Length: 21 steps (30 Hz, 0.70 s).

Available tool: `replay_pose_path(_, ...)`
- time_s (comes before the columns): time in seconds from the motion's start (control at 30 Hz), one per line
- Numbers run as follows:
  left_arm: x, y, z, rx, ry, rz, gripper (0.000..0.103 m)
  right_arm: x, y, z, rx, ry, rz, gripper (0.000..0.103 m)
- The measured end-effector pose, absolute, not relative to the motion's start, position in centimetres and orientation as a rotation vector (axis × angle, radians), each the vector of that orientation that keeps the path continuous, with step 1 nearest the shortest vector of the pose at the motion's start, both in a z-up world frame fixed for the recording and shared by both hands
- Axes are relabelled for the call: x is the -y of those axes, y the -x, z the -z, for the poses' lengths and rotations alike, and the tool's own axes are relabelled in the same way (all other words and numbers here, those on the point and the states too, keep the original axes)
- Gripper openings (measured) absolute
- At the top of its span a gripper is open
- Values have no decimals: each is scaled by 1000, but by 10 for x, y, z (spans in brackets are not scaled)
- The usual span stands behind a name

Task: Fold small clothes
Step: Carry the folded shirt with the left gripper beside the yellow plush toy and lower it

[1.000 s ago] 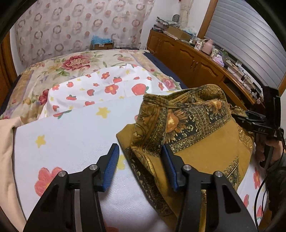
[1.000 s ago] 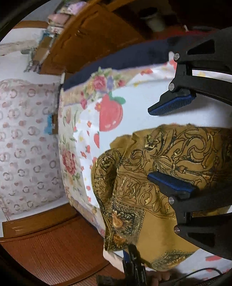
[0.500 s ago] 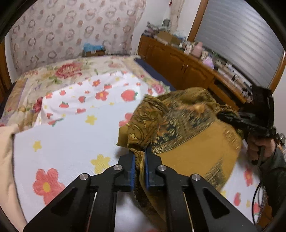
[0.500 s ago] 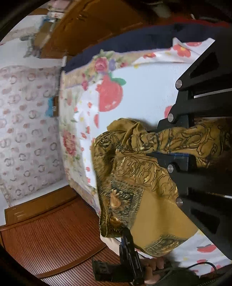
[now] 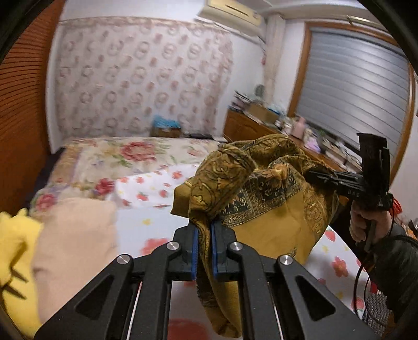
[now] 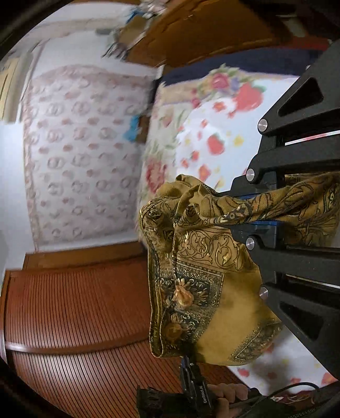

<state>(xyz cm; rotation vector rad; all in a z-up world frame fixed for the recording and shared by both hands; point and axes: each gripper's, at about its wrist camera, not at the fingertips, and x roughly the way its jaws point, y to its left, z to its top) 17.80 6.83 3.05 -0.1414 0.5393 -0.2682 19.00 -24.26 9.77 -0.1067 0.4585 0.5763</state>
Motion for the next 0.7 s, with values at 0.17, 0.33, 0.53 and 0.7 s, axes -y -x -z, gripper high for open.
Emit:
replay_pose_path(0.17, -122, -154, -27, -505, 176, 156, 9, 178, -201, -116, -414, 198, -661, 11)
replay_pose_path(0.33, -161, -142, -16, -493, 224, 83, 9, 121, -222, -126, -392, 268, -728, 11)
replay_pose_path(0.53, -185, -133, -3, -474, 260, 22, 9, 89, -269, -126, -395, 329, -777, 11)
replay_pose_path(0.7, -202, -117, 18, -474, 292, -32, 9, 51, -304, -126, -396, 403, -817, 11)
